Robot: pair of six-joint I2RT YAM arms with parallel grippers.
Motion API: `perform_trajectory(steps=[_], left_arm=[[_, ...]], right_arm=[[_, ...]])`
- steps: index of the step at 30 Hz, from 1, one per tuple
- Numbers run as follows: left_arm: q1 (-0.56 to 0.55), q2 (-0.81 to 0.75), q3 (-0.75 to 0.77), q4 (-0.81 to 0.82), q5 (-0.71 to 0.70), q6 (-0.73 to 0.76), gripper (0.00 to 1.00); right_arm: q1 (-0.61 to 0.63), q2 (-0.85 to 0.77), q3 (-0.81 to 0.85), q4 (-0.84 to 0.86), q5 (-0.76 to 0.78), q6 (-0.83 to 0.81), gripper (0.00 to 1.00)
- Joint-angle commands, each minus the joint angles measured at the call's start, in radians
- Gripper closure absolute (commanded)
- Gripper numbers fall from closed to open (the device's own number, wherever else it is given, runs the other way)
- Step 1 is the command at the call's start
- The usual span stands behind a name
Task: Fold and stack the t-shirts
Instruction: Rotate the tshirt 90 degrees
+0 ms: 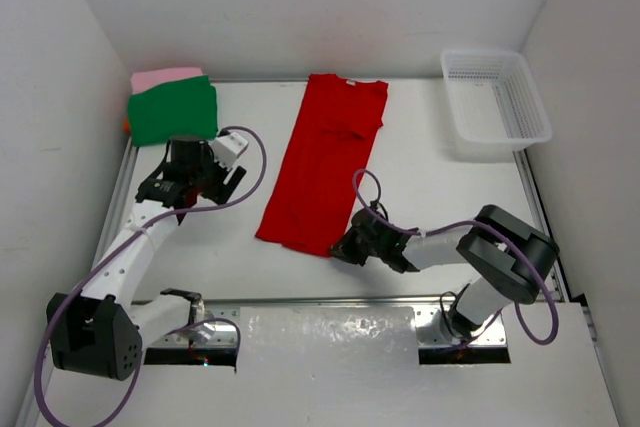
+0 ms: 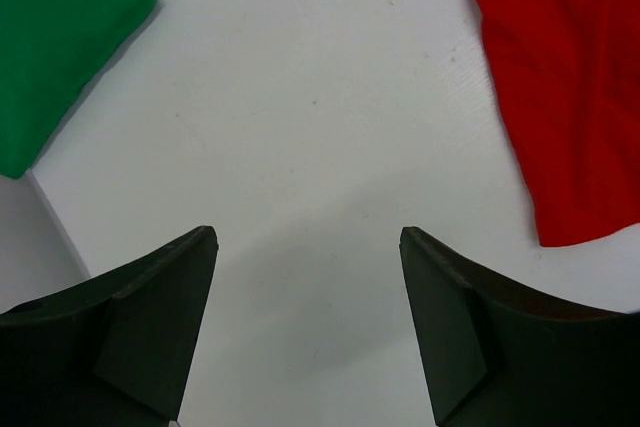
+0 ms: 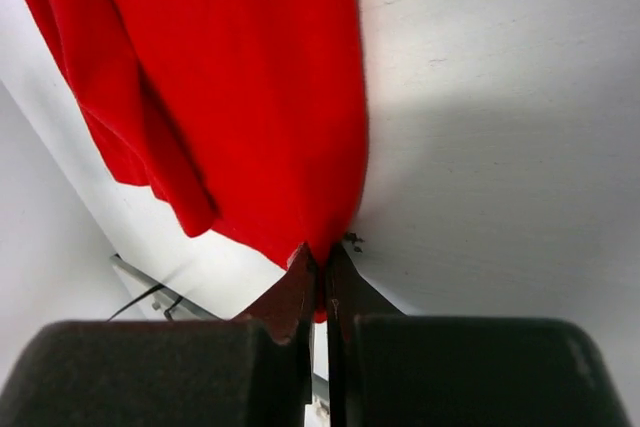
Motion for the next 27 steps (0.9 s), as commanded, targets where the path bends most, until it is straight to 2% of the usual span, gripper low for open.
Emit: perform_trajectory(steps=[1, 4, 6, 10, 13, 16, 17, 19, 20, 21, 23, 25, 27], left_arm=[[-0.005, -0.008, 0.0, -0.006, 0.102, -0.019, 0.27], [-0.017, 0.008, -0.001, -0.043, 0.214, -0.015, 0.29], [-0.072, 0.008, -0.003, -0.069, 0.251, 0.014, 0.3], [-0.309, -0.012, -0.006, -0.102, 0.249, 0.112, 0.31], [-0.431, 0.006, 0.011, -0.182, 0.266, 0.223, 0.31], [-0.596, 0.032, 0.007, -0.289, 0.167, 0.4, 0.3], [-0.642, 0.025, -0.006, -0.29, 0.142, 0.443, 0.3], [-0.765, -0.004, -0.039, -0.313, 0.095, 0.538, 0.3], [-0.804, -0.038, -0.085, -0.296, 0.09, 0.621, 0.3], [-0.88, -0.058, -0.117, -0.27, 0.082, 0.649, 0.3], [-0.957, -0.09, -0.215, -0.163, 0.078, 0.666, 0.3], [-1.05, -0.08, -0.297, -0.094, 0.071, 0.671, 0.3], [-1.094, -0.028, -0.332, -0.003, 0.064, 0.686, 0.3]], right_arm=[[-0.004, 0.019, -0.052, -0.088, 0.027, -0.027, 1.0], [-0.017, -0.045, -0.102, -0.114, 0.017, -0.089, 1.0], [-0.036, -0.098, -0.158, -0.119, -0.051, -0.15, 1.0], [-0.079, -0.177, -0.268, -0.12, -0.197, -0.247, 1.0], [-0.091, -0.268, -0.362, -0.152, -0.258, -0.29, 1.0], [-0.114, -0.451, -0.443, -0.297, -0.272, -0.356, 1.0], [-0.122, -0.452, -0.443, -0.347, -0.269, -0.376, 1.0], [-0.143, -0.606, -0.465, -0.459, -0.249, -0.426, 1.0], [-0.146, -0.665, -0.474, -0.553, -0.219, -0.436, 1.0], [-0.154, -0.779, -0.475, -0.592, -0.203, -0.443, 1.0], [-0.159, -0.928, -0.475, -0.658, -0.179, -0.442, 1.0], [-0.162, -0.994, -0.459, -0.707, -0.171, -0.451, 0.88], [-0.165, -1.035, -0.424, -0.763, -0.14, -0.463, 0.76]])
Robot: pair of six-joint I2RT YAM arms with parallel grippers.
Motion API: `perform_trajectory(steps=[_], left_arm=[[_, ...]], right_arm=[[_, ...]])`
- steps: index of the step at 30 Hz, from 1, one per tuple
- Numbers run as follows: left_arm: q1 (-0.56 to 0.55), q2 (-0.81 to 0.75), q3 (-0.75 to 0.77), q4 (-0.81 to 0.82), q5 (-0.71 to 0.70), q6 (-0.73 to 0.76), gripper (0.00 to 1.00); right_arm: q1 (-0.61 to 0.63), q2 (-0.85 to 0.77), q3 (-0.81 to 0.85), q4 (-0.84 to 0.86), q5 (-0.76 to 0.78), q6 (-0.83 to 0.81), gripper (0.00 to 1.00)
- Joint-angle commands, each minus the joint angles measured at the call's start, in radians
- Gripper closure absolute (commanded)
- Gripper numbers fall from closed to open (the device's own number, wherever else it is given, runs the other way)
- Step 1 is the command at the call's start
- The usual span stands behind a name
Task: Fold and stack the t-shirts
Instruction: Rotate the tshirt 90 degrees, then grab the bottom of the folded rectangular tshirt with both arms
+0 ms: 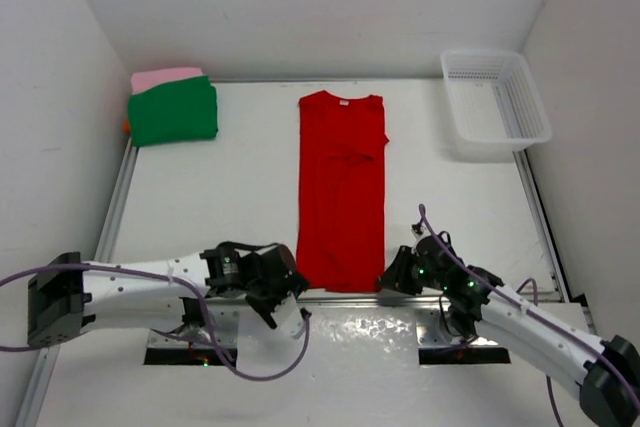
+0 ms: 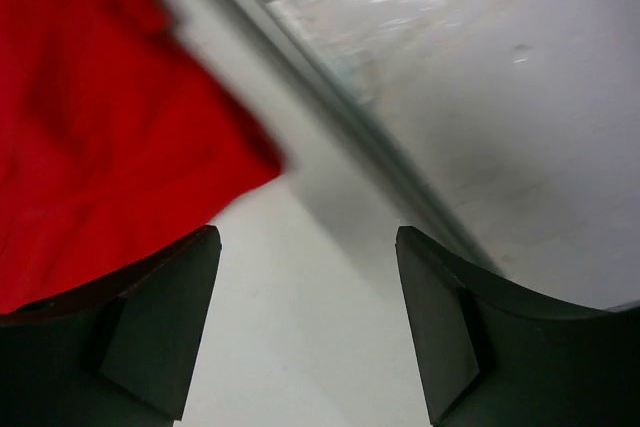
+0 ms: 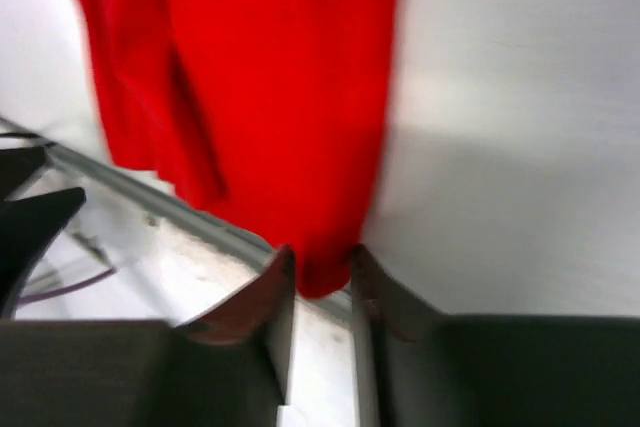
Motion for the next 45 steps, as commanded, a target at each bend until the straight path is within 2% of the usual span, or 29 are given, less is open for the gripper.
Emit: perform_trajectory(steps=[1, 2, 3, 7, 10, 16, 21, 24, 26, 27, 29, 30, 34, 36, 39, 40, 43, 45], left_arm=[[-0.074, 0.06, -0.065, 0.169, -0.026, 0.1, 0.3], [-0.08, 0.101, -0.07, 0.221, -0.024, 0.108, 0.3], [-0.086, 0.118, -0.073, 0.245, -0.024, 0.116, 0.3], [-0.094, 0.17, -0.089, 0.342, -0.03, 0.146, 0.3], [-0.095, 0.199, -0.099, 0.376, -0.043, 0.137, 0.33], [-0.094, 0.238, -0.13, 0.451, -0.061, 0.125, 0.36], [-0.092, 0.276, -0.155, 0.545, -0.112, 0.108, 0.5], [-0.076, 0.281, -0.15, 0.577, -0.124, 0.096, 0.51], [-0.036, 0.278, -0.086, 0.551, -0.097, 0.056, 0.52], [-0.02, 0.267, -0.054, 0.464, -0.071, 0.03, 0.51], [0.009, 0.247, 0.04, 0.347, 0.046, 0.027, 0.42], [0.009, 0.215, 0.06, 0.253, 0.083, 0.03, 0.41], [0.009, 0.135, 0.14, 0.102, 0.297, 0.034, 0.37], [0.007, 0.115, 0.175, 0.047, 0.337, 0.039, 0.36], [0.007, 0.127, 0.155, 0.069, 0.272, 0.054, 0.36], [0.007, 0.135, 0.125, 0.08, 0.206, 0.074, 0.37], [0.007, 0.158, 0.057, 0.126, 0.12, 0.207, 0.36], [0.007, 0.169, 0.027, 0.177, 0.07, 0.243, 0.36]], right_arm=[[-0.007, -0.069, -0.051, -0.23, 0.07, -0.06, 0.72], [-0.01, -0.069, -0.008, -0.242, 0.081, -0.082, 0.64], [-0.011, -0.063, 0.001, -0.247, 0.084, -0.093, 0.61], [-0.011, 0.079, 0.061, -0.209, 0.056, -0.148, 0.55], [-0.014, 0.164, 0.115, -0.178, 0.053, -0.194, 0.57], [-0.025, 0.305, 0.11, -0.03, -0.02, -0.165, 0.61], [-0.024, 0.385, 0.105, 0.079, -0.051, -0.142, 0.66], [-0.025, 0.409, 0.115, 0.092, -0.065, -0.14, 0.66], [-0.025, 0.406, 0.119, 0.087, -0.057, -0.14, 0.66], [-0.025, 0.397, 0.119, 0.081, -0.054, -0.142, 0.67], [-0.025, 0.387, 0.113, 0.073, -0.046, -0.142, 0.67], [-0.025, 0.38, 0.113, 0.072, -0.045, -0.142, 0.66], [-0.025, 0.373, 0.113, 0.057, -0.048, -0.148, 0.67], [-0.025, 0.362, 0.113, 0.049, -0.042, -0.149, 0.67], [-0.027, 0.356, 0.112, 0.041, -0.031, -0.151, 0.67], [-0.027, 0.356, 0.112, 0.043, -0.031, -0.149, 0.67], [-0.028, 0.371, 0.119, 0.044, -0.039, -0.159, 0.67], [-0.028, 0.377, 0.121, 0.047, -0.043, -0.16, 0.67]])
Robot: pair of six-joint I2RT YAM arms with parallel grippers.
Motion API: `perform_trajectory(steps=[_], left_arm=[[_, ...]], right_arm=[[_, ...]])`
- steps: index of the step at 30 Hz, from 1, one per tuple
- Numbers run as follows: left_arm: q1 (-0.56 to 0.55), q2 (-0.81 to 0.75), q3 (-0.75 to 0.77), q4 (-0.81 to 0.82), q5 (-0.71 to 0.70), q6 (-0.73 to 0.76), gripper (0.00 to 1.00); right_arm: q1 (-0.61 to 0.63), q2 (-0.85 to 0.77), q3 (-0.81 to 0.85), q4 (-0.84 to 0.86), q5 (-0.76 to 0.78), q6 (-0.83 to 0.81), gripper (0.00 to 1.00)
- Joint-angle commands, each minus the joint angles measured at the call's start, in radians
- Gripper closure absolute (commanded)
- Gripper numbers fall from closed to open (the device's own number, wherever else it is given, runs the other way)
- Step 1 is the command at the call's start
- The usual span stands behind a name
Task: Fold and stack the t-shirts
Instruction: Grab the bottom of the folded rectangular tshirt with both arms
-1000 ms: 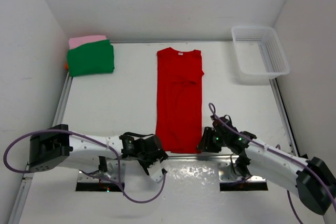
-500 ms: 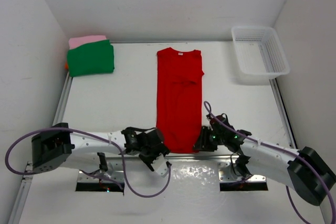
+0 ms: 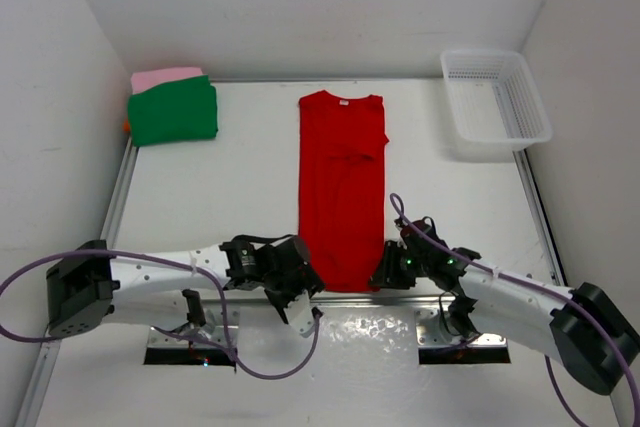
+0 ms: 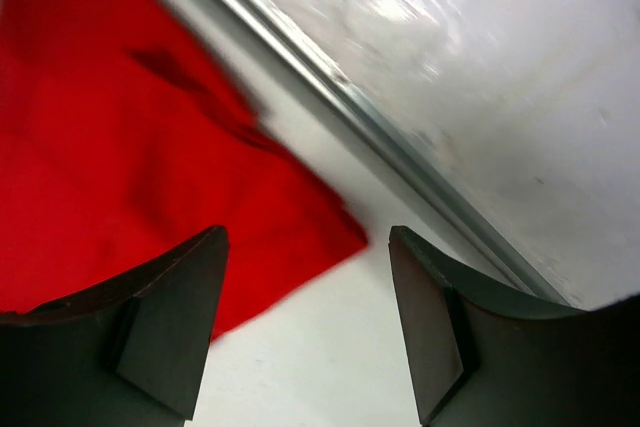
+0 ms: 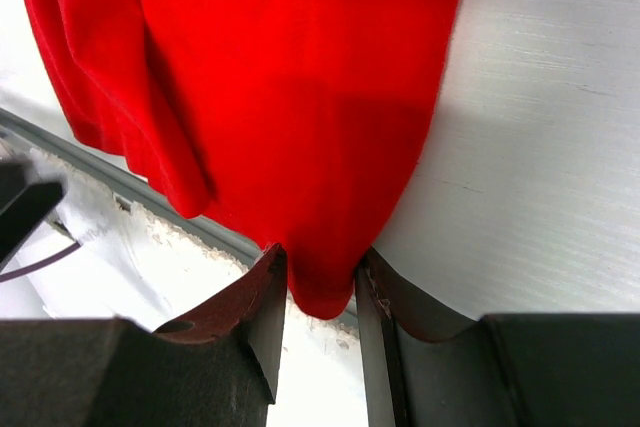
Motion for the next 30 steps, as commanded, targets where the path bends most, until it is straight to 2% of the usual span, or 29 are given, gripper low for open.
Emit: perform_trajectory(steps=[1, 9, 12, 15, 16, 18, 19, 20, 21, 23, 26, 30], left_arm=[[0.002, 0.024, -0.057, 0.045, -0.091, 0.13, 0.37], [0.003, 0.105, -0.087, 0.166, -0.161, 0.112, 0.37], [0.003, 0.119, -0.096, 0.218, -0.174, 0.095, 0.41], [0.003, 0.123, -0.1, 0.236, -0.166, 0.096, 0.52], [0.003, 0.126, -0.105, 0.244, -0.166, 0.093, 0.62], [0.005, 0.126, -0.107, 0.262, -0.167, 0.08, 0.78], [0.005, 0.126, -0.101, 0.267, -0.164, 0.067, 1.0], [0.003, 0.125, -0.093, 0.269, -0.161, 0.023, 1.0], [0.006, 0.123, -0.082, 0.263, -0.152, 0.0, 1.0], [0.021, 0.122, -0.03, 0.22, -0.134, -0.074, 1.0], [0.131, 0.113, 0.065, 0.145, -0.051, -0.17, 1.0], [0.253, 0.126, 0.215, 0.068, 0.0, -0.269, 1.0]], right_arm=[[-0.003, 0.017, -0.004, -0.033, 0.032, -0.028, 0.67], [-0.007, 0.044, -0.036, 0.028, 0.038, -0.008, 0.67], [-0.007, 0.077, -0.033, 0.054, 0.027, -0.007, 0.67], [-0.008, 0.103, -0.024, 0.068, 0.027, -0.011, 0.7], [-0.01, 0.108, -0.02, 0.067, 0.027, -0.013, 0.72], [-0.013, 0.111, -0.013, 0.06, 0.039, -0.017, 0.84], [-0.016, 0.107, -0.015, 0.054, 0.044, -0.016, 0.88], [-0.02, 0.099, -0.012, 0.05, 0.049, -0.016, 0.98], [-0.031, 0.088, -0.007, 0.036, 0.058, -0.02, 1.0], [-0.048, 0.033, 0.032, -0.037, 0.073, -0.048, 1.0], [-0.1, -0.039, 0.132, -0.168, 0.113, -0.109, 1.0], [-0.177, -0.01, 0.276, -0.245, 0.078, -0.192, 1.0]])
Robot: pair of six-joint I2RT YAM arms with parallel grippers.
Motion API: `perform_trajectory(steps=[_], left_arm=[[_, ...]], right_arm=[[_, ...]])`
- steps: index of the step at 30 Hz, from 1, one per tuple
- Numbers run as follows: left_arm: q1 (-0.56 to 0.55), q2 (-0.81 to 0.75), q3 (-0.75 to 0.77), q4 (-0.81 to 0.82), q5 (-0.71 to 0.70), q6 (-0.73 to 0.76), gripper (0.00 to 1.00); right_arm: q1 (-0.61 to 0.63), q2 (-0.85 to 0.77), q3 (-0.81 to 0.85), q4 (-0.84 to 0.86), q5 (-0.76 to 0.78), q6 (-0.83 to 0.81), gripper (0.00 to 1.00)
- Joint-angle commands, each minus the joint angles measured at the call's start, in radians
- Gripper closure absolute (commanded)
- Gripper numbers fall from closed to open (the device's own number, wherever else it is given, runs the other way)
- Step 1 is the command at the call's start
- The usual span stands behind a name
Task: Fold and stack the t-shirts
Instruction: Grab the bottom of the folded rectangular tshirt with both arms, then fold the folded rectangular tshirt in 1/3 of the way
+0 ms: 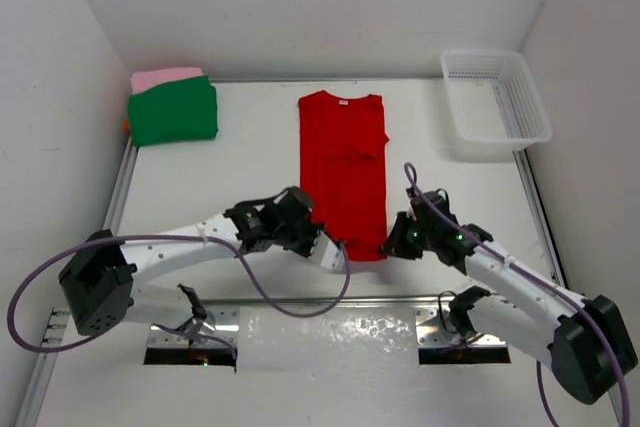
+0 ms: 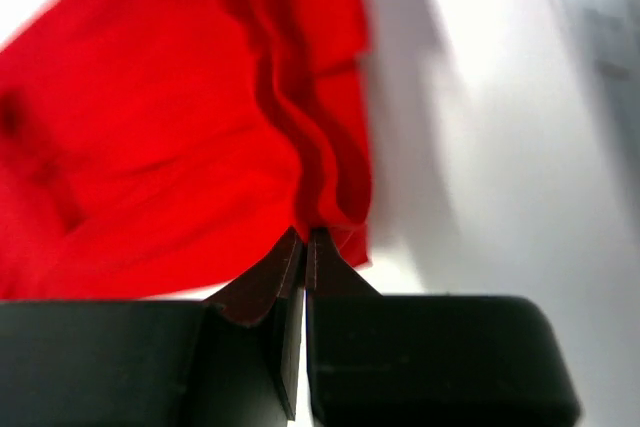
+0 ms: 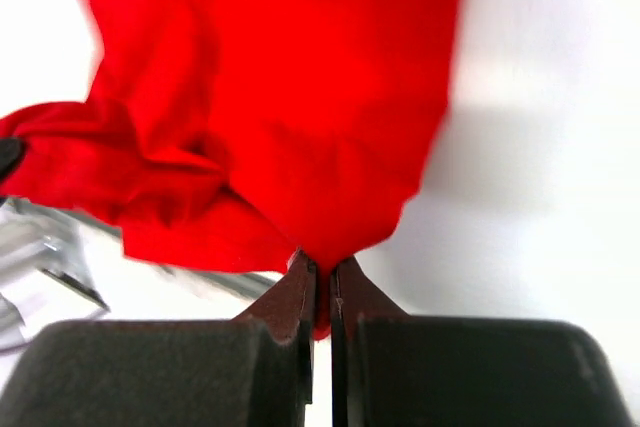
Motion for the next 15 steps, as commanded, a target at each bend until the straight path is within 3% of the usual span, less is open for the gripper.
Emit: perform_trajectory(steps=[1, 7, 15], left_arm=[[0.112, 0.002, 0.141, -0.063, 0.085, -0.115, 1.0], [0.333, 0.115, 0.337, -0.055, 0.186, -0.253, 1.0], [0.493, 0.38, 0.576, -0.049, 0.208, -0.327, 1.0]], right_arm=[[-0.074, 0.059, 0.166, -0.077, 0.004, -0.133, 1.0], [-0.258, 0.321, 0.41, -0.08, -0.098, -0.266, 1.0], [-0.342, 0.659, 0.769, -0.112, -0.142, -0.36, 1.0]])
